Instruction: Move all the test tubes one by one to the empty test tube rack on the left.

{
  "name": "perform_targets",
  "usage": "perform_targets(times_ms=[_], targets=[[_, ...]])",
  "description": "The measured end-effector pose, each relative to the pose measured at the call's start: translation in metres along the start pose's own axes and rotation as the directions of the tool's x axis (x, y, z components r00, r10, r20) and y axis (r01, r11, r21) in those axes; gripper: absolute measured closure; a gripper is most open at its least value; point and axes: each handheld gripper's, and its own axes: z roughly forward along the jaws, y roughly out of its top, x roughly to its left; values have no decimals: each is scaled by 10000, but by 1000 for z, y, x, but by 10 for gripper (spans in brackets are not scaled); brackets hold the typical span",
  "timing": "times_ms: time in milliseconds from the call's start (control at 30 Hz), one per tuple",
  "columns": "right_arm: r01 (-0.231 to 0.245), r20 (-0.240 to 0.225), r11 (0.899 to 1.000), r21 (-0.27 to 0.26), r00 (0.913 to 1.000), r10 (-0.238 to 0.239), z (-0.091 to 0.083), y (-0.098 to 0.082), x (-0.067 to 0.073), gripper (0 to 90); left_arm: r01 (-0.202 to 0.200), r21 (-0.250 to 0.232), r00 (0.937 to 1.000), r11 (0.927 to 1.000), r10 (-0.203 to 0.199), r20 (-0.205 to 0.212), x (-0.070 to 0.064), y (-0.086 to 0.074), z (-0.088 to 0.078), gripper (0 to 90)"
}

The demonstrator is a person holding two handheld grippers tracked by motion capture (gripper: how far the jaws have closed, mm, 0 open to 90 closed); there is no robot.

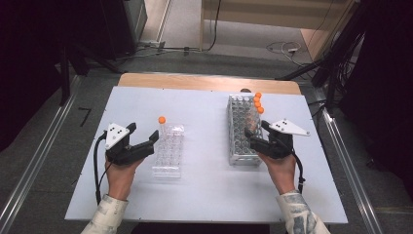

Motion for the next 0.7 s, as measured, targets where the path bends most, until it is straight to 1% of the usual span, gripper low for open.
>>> perform_targets(times_ms=[67, 100, 167, 200, 233, 267, 300, 367, 500, 567, 600, 633, 700], targets=[[-89, 149, 10000, -36, 9998, 90, 3, 0, -6, 294, 10, -6, 10000, 10000, -10, -6, 1, -1, 0, 171], [-243, 284, 9997, -44, 9993, 244, 8, 0, -14, 302, 28, -6, 10000, 10000, -28, 0, 1, -1, 0, 172], [-442, 453, 9990, -40, 9980, 443, 14, -1, -22, 312, 66, 22, 10000, 10000, -66, -4, 1, -2, 1, 171], [-490, 549, 9988, -47, 9973, 492, 17, -1, -26, 319, 66, 22, 10000, 10000, -66, -4, 1, -2, 1, 172], [-490, 549, 9988, -47, 9973, 492, 17, -1, -26, 319, 70, 28, 10000, 10000, -70, -11, 1, -2, 1, 172], [-447, 746, 9990, -24, 9962, 447, 24, -1, -31, 343, 60, 54, 10000, 10000, -60, -23, 1, -3, 1, 172], [-447, 746, 9990, -24, 9962, 447, 24, -1, -31, 343, 44, 89, 10000, 10000, -44, -28, 2, -3, 1, 172], [-413, 760, 9991, 9, 9963, 411, 33, -2, -38, 362, 75, 85, 10000, 9999, -74, -19, 1, -3, 1, 173], [-405, 809, 9992, 30, 9959, 402, 40, -1, -41, 366, 112, 129, 9999, 9999, -112, -7, 1, -4, 2, 173], [-372, 807, 9993, -10, 9960, 372, 42, 0, -42, 382, 111, 128, 9999, 9999, -111, 0, 1, -5, 2, 173], [-470, 787, 9989, -41, 9958, 472, 43, 1, -44, 403, 116, 127, 9999, 9999, -116, -2, 1, -5, 2, 173], [-470, 787, 9989, -41, 9958, 472, 43, 1, -44, 403, 114, 153, 9999, 9998, -114, 10, 1, -5, 2, 173], [-350, 744, 9994, -37, 9966, 352, 48, 0, -47, 435, 136, 118, 9999, 9998, -136, -30, 1, -6, 3, 173]])
